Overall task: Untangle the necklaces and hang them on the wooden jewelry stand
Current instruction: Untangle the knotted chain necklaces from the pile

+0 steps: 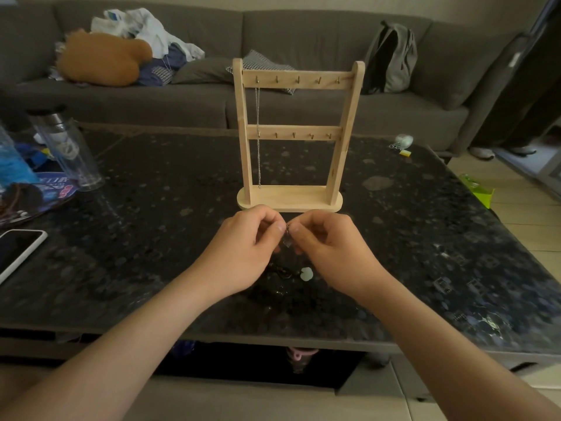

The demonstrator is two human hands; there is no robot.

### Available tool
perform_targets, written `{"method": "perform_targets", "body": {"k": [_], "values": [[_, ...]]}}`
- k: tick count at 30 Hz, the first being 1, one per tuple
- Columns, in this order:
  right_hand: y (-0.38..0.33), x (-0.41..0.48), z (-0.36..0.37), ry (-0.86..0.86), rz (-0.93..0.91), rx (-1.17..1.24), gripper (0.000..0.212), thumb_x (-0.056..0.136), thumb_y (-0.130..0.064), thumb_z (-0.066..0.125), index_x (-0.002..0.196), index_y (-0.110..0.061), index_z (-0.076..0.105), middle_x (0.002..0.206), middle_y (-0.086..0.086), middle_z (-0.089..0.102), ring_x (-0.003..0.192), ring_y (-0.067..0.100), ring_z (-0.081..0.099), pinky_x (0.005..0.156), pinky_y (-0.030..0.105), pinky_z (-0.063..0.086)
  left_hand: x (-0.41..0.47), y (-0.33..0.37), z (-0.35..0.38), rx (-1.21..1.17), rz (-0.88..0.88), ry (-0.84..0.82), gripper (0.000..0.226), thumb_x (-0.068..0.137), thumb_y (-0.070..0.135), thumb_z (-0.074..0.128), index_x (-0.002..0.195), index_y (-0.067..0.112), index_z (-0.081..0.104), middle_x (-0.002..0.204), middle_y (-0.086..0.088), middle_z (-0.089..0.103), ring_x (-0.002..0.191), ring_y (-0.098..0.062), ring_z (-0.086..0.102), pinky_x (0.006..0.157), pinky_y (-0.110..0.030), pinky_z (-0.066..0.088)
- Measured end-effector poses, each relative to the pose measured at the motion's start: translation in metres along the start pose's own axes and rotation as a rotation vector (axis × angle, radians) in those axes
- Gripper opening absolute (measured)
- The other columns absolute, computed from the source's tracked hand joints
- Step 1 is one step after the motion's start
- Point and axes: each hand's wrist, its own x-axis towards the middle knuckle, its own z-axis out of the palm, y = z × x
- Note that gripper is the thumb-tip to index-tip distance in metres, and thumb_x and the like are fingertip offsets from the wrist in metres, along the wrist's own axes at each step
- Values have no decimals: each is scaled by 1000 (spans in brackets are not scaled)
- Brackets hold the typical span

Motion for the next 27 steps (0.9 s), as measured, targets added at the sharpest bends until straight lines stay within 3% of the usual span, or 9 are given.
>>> {"method": "perform_targets", "body": {"k": [3, 9, 13, 17, 20, 22, 24, 27], "values": [[0, 0, 0, -25, 10, 5, 17, 108, -30, 61, 99, -23, 73, 77, -3, 72, 68, 7, 65, 66, 25, 57, 1, 0, -1, -49, -37, -22, 16, 111, 35, 55, 107, 33, 70, 93, 12, 76, 91, 0, 73, 92, -33, 62], [1, 1, -1, -83, 14, -26, 22, 112, -32, 51, 103, -23, 69, 86, -3, 73, 81, 10, 71, 74, 24, 59, 3, 0, -2, -141, -114, -88, 25, 113, 35, 49, 103, 32, 72, 94, 9, 77, 94, -5, 74, 98, -44, 61], [2, 2, 1, -138, 43, -23, 27, 115, -33, 44, 107, -19, 65, 91, 1, 74, 83, 13, 72, 78, 35, 61, 4, -1, -4, -139, -142, -100, 26, 114, 35, 48, 101, 31, 70, 96, 7, 76, 98, -10, 73, 99, -47, 60], [-4, 1, 0, -177, 94, -23, 28, 115, -33, 42, 107, -18, 64, 87, 2, 74, 74, 15, 66, 72, 31, 57, 4, 2, -9, -49, -146, -102, 26, 115, 35, 45, 100, 30, 66, 95, 7, 72, 93, -9, 69, 89, -35, 57], [-8, 1, -3, -183, 102, -7, 26, 113, -29, 44, 99, -19, 63, 87, 11, 75, 69, 11, 60, 67, 30, 53, 3, 6, -14, 147, -60, -126, 25, 115, 36, 42, 100, 28, 61, 95, 7, 69, 81, -5, 63, 69, -21, 50], [-8, 1, -4, -175, 95, 19, 27, 112, -27, 46, 94, -19, 63, 84, 11, 75, 70, 13, 60, 69, 33, 52, 3, 6, -14, 144, -44, -109, 24, 115, 34, 43, 100, 29, 60, 96, 8, 69, 77, 1, 62, 63, -14, 45], [-7, 1, -4, -173, 89, 45, 27, 113, -27, 47, 93, -20, 64, 78, 5, 73, 69, 14, 60, 69, 33, 52, 3, 6, -12, -17, -78, -46, 24, 114, 32, 47, 101, 29, 66, 97, 6, 74, 86, 1, 68, 77, -18, 54], [-6, 0, -4, -152, 77, 41, 27, 114, -28, 48, 97, -15, 66, 74, -2, 71, 67, 12, 60, 65, 27, 52, 2, 8, -8, -315, -141, 12, 23, 113, 26, 54, 108, 22, 76, 101, 4, 81, 99, -10, 77, 99, -39, 62]]}}
